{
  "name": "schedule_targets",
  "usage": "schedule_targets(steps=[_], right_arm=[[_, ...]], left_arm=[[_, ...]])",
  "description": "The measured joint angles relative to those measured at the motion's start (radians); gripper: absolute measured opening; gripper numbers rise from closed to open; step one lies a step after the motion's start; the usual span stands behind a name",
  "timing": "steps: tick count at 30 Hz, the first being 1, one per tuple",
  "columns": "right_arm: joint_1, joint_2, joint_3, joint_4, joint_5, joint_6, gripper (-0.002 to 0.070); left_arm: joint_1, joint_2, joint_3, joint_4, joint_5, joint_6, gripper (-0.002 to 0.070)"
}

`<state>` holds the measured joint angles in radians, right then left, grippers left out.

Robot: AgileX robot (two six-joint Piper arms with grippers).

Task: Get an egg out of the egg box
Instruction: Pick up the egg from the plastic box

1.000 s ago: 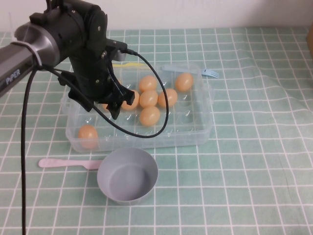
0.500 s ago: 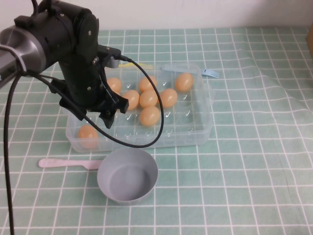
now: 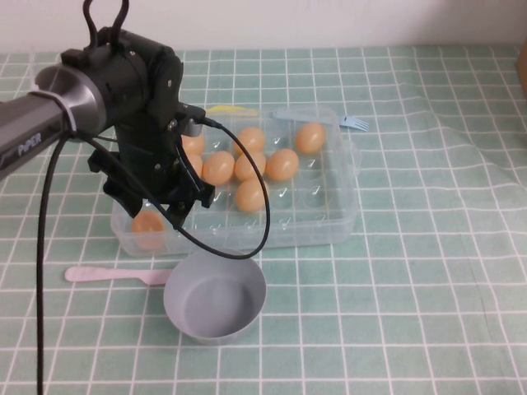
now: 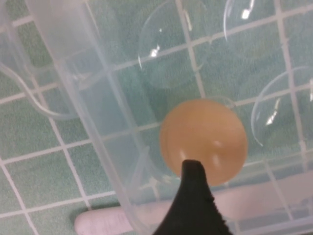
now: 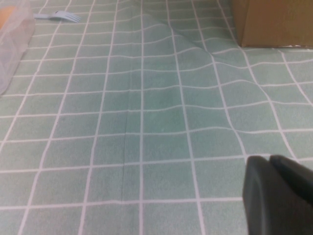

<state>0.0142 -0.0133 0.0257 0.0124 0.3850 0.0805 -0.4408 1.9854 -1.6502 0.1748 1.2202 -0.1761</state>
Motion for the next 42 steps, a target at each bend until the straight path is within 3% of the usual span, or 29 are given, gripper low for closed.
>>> schedule_targets(steps=[12, 37, 42], right_arm=[[0.000, 0.000, 0.000, 0.000, 0.000, 0.000, -0.0017], [0.000, 0.000, 0.000, 0.000, 0.000, 0.000, -0.0017], [0.000, 0.000, 0.000, 0.000, 0.000, 0.000, -0.0017]], left_arm=[[0.039, 0.019, 0.000, -0.012, -0.001, -0.019, 0.0469], [0.040, 0.091, 0.000, -0.025, -0.039, -0.018, 0.0469], [0.044, 0.091, 0.000, -0.025, -0.043, -0.013, 0.0414]])
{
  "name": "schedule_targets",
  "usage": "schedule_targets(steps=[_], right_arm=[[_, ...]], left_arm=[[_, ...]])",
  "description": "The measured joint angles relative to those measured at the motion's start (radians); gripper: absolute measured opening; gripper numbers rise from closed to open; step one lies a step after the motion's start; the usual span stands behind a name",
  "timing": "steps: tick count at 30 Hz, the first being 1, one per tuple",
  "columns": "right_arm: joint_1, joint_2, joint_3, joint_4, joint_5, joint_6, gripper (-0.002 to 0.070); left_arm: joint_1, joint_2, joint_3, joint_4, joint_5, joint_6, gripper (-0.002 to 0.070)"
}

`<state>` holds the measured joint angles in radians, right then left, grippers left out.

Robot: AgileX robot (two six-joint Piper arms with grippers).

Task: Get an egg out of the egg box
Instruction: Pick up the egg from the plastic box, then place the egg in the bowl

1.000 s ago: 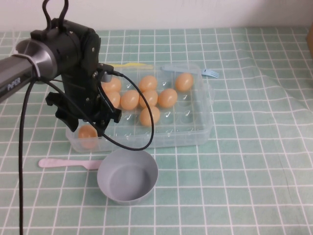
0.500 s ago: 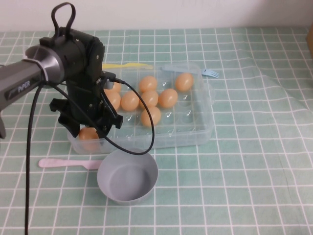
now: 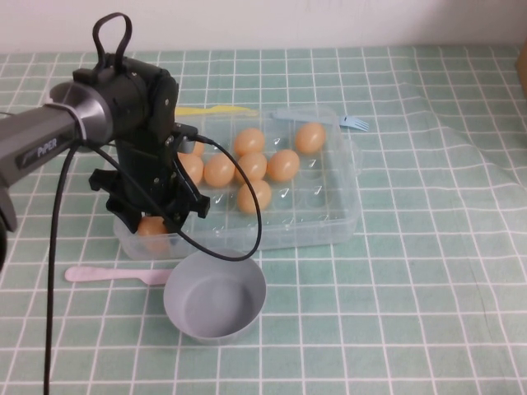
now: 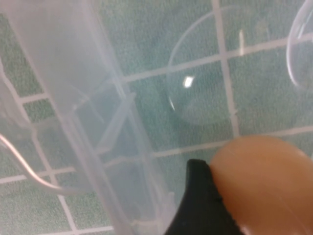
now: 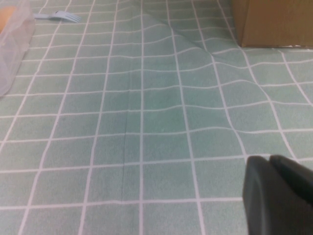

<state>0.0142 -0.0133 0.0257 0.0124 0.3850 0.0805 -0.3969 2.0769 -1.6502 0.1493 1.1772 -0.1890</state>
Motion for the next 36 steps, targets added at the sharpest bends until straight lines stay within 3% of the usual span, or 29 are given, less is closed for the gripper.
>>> schedule_targets(steps=[13, 19, 25, 31, 36], right_arm=[[0.000, 0.000, 0.000, 0.000, 0.000, 0.000, -0.0017], [0.000, 0.000, 0.000, 0.000, 0.000, 0.000, -0.0017], [0.000, 0.000, 0.000, 0.000, 0.000, 0.000, -0.0017], [0.000, 0.000, 0.000, 0.000, 0.000, 0.000, -0.0017], [0.000, 0.000, 0.000, 0.000, 0.000, 0.000, -0.0017]], left_arm=[[-0.002, -0.128, 0.001, 0.000, -0.032, 0.043, 0.0402], [-0.104, -0.330, 0.013, 0.004, -0.025, 0.077, 0.0402], [-0.217, -0.503, 0.181, -0.031, -0.008, 0.125, 0.0401], [-0.224, -0.505, 0.401, -0.069, -0.057, 0.131, 0.0401], [-0.224, -0.457, 0.448, -0.097, -0.141, 0.131, 0.0401]])
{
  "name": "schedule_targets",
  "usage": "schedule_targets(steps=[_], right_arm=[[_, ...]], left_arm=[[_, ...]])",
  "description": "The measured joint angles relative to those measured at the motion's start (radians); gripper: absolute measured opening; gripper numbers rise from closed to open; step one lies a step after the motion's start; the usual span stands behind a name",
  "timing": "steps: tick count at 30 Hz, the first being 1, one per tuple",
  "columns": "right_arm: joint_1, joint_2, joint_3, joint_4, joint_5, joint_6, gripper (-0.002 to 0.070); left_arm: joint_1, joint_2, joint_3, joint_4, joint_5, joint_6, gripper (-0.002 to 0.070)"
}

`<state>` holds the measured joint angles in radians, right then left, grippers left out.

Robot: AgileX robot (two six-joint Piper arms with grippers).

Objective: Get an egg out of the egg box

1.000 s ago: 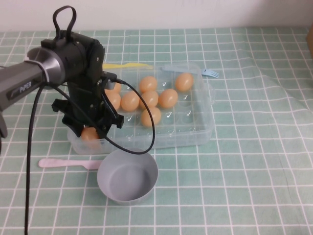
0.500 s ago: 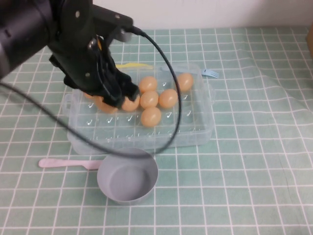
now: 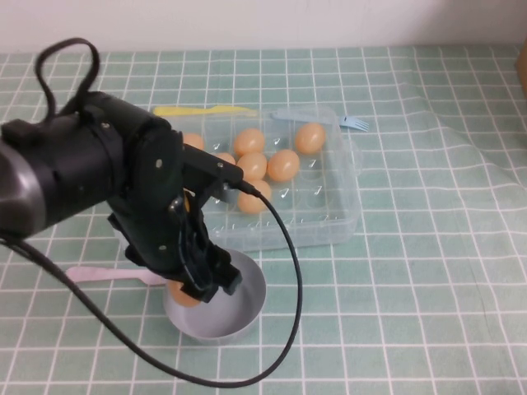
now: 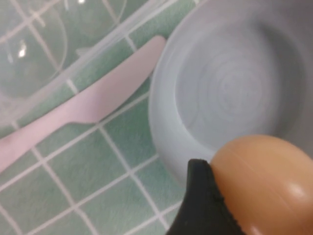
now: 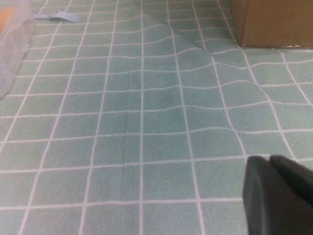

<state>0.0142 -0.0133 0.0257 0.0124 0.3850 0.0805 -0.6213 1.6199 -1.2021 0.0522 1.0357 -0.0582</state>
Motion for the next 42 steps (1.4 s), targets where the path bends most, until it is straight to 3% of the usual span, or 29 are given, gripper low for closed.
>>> schedule_targets(steps=[21, 27, 35, 38, 40, 42], right_arm=[[0.000, 0.000, 0.000, 0.000, 0.000, 0.000, -0.0017], [0.000, 0.000, 0.000, 0.000, 0.000, 0.000, -0.0017], [0.000, 0.000, 0.000, 0.000, 0.000, 0.000, -0.0017], [0.000, 0.000, 0.000, 0.000, 0.000, 0.000, -0.0017], [0.000, 0.000, 0.000, 0.000, 0.000, 0.000, -0.0017], [0.000, 0.000, 0.000, 0.000, 0.000, 0.000, -0.0017]], left_arm=[[0.000, 0.185, -0.002, 0.003, -0.114, 0.002, 0.0401], [0.000, 0.185, -0.042, -0.001, -0.112, 0.002, 0.0492], [-0.008, 0.154, -0.070, -0.003, -0.086, -0.023, 0.0510], [-0.032, 0.075, -0.070, -0.003, -0.049, -0.067, 0.0466], [-0.048, 0.000, -0.070, -0.005, -0.033, -0.070, 0.0400], [-0.055, -0.079, -0.068, -0.007, -0.027, -0.069, 0.0288]])
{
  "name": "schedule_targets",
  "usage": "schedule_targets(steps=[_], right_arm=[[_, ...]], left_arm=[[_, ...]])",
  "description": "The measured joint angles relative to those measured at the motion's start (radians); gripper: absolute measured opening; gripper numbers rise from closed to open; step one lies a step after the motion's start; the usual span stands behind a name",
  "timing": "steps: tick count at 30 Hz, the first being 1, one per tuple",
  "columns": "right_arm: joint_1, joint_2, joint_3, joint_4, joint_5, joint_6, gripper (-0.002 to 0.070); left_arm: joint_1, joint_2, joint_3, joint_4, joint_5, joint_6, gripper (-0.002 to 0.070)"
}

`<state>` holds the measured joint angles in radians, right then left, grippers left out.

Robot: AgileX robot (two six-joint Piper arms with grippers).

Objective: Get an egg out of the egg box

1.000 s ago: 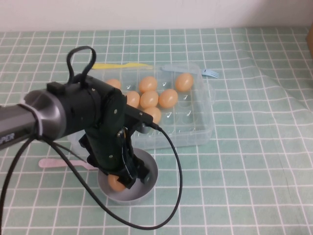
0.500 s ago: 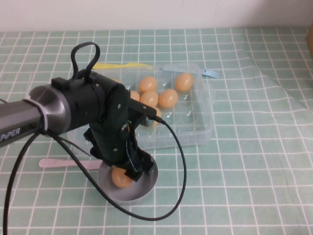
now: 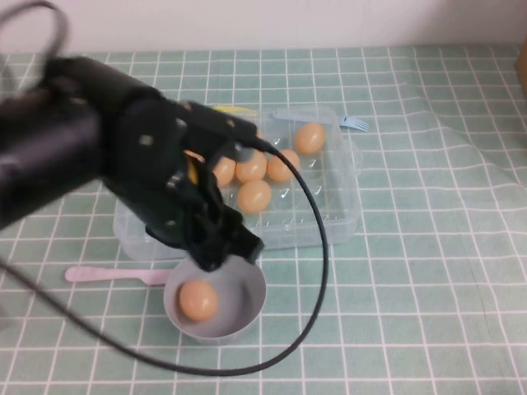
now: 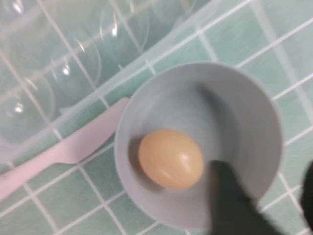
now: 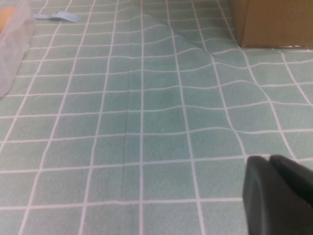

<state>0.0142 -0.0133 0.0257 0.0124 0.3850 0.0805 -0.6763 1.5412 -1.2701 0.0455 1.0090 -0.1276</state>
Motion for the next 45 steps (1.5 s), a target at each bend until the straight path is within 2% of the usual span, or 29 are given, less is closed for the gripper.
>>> schedule_targets(steps=[3, 4, 8, 15, 21, 27, 37, 41, 45], right_arm=[[0.000, 0.000, 0.000, 0.000, 0.000, 0.000, -0.0017], [0.000, 0.000, 0.000, 0.000, 0.000, 0.000, -0.0017], [0.000, 0.000, 0.000, 0.000, 0.000, 0.000, -0.0017], [0.000, 0.000, 0.000, 0.000, 0.000, 0.000, -0.0017], [0.000, 0.000, 0.000, 0.000, 0.000, 0.000, -0.0017], [0.000, 0.000, 0.000, 0.000, 0.000, 0.000, -0.0017], [0.000, 0.000, 0.000, 0.000, 0.000, 0.000, -0.0017], [0.000, 0.000, 0.000, 0.000, 0.000, 0.000, -0.0017], [0.000, 0.000, 0.000, 0.000, 0.000, 0.000, -0.0017]], left_arm=[[0.000, -0.113, 0.036, 0.032, -0.020, 0.005, 0.0104], [0.000, -0.146, 0.061, 0.046, -0.038, 0.007, 0.0067], [0.000, -0.327, 0.196, 0.116, -0.184, -0.016, 0.0011], [-0.002, -0.637, 0.492, 0.148, -0.435, -0.061, -0.0001], [-0.002, -0.781, 0.652, 0.215, -0.452, -0.052, -0.0001], [-0.002, -0.793, 0.675, 0.224, -0.487, -0.089, -0.0002], [0.003, -0.881, 0.922, 0.289, -1.054, -0.041, -0.0003], [0.075, -1.043, 1.033, 0.210, -1.102, 0.020, -0.0003], [0.232, -1.229, 1.138, 0.093, -1.119, 0.105, -0.0003]])
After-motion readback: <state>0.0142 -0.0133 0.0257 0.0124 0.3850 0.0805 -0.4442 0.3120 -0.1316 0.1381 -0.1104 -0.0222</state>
